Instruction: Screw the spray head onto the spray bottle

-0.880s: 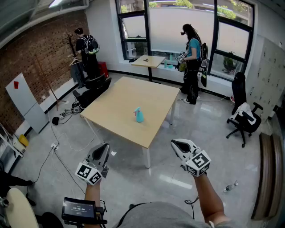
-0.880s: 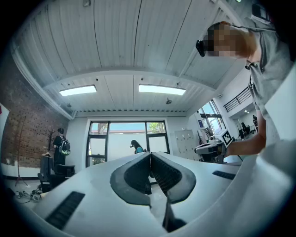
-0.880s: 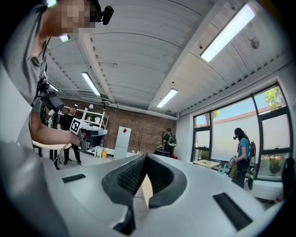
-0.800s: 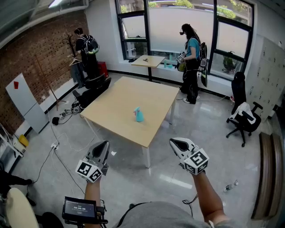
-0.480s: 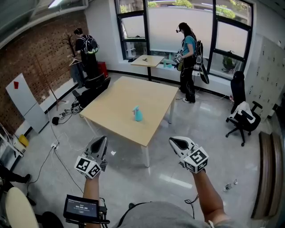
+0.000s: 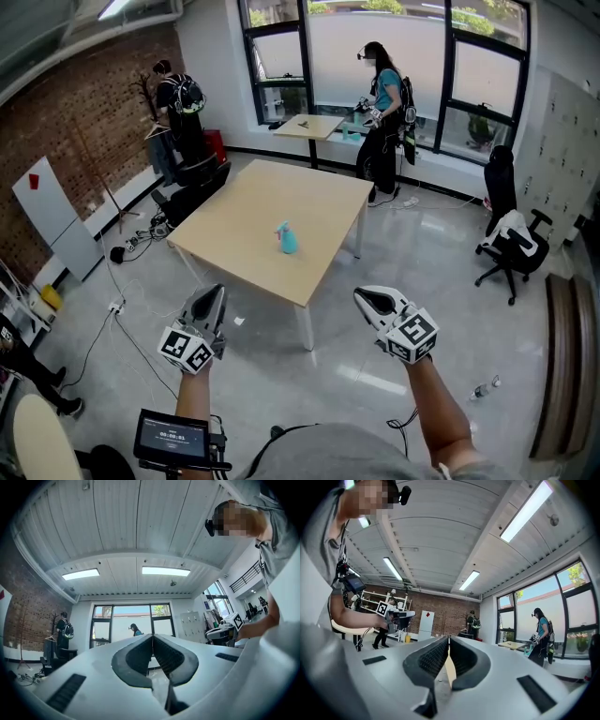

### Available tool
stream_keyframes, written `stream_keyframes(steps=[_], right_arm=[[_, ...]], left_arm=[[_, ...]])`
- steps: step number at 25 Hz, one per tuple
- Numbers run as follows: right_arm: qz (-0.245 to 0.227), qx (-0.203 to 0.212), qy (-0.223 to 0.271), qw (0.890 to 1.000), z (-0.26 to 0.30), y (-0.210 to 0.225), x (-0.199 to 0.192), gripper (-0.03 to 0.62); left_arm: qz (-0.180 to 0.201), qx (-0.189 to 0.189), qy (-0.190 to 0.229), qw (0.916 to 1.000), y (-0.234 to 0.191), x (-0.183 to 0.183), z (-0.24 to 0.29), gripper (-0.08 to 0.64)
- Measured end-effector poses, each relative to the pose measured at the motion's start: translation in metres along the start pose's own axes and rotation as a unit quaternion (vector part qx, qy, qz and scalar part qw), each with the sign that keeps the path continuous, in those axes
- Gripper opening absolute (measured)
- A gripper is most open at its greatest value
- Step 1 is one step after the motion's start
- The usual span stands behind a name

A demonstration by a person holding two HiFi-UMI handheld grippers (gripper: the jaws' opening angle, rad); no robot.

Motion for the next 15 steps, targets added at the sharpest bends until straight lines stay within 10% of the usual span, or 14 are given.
stream_keyframes(steps=[15], right_arm=[[0.021,0.026,-0.010,0.999,0.034,0.030,-0.026,0.006]], left_arm=[[-0.019,0.015,-0.021,0.9995,-0.019,-0.031,0.021,0.005]])
Point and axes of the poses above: the fingertips, and each gripper's own axes: z forward along the fingers, y to its right, x out of its top, the point moved 5 cm from there along -z, backward along the fingers, and after that the axes turned 3 degrees about x, right-handed, at the moved point
